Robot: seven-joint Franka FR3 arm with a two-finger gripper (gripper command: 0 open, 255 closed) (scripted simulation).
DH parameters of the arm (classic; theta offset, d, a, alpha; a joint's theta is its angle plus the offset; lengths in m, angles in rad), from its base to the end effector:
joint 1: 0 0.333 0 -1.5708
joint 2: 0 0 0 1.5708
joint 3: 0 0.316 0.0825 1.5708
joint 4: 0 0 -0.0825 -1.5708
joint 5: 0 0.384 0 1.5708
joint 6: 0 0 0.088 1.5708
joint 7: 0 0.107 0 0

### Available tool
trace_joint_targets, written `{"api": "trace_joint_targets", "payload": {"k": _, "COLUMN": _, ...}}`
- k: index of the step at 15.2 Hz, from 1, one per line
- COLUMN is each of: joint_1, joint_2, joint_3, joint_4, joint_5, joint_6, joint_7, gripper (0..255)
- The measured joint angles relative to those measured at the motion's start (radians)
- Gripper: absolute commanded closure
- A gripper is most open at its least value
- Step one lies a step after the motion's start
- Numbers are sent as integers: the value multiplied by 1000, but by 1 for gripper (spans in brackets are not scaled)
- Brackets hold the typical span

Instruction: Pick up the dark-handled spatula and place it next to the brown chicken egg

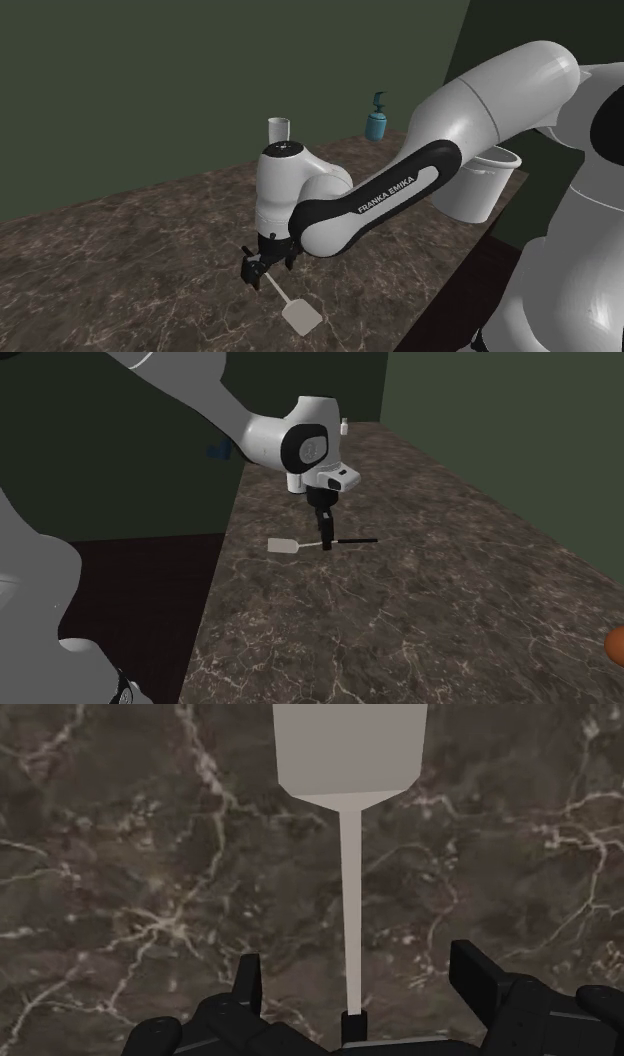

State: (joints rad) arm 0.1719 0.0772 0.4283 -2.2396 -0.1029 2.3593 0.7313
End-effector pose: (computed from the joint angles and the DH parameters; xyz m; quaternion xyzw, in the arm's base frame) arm 0.4445 0.3015 0.3422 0.9990 -0.0309 0.0329 0.0010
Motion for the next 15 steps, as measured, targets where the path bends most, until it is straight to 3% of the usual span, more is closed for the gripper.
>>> {"api": "trace_joint_targets", "payload": {"k": 6, "joint_1": 1, "joint_2": 9, "joint_3": 0, "joint_4": 0, "joint_5": -6, "joint_6": 9, "joint_7": 5, "gripper": 0}}
{"api": "trace_joint_targets", "payload": {"k": 7, "joint_1": 1, "joint_2": 9, "joint_3": 0, "joint_4": 0, "joint_5": -6, "joint_6": 9, "joint_7": 5, "gripper": 255}}
{"api": "trace_joint_targets", "payload": {"k": 15, "joint_1": 1, "joint_2": 9, "joint_3": 0, "joint_4": 0, "joint_5": -6, "joint_6": 9, "joint_7": 5, "gripper": 255}}
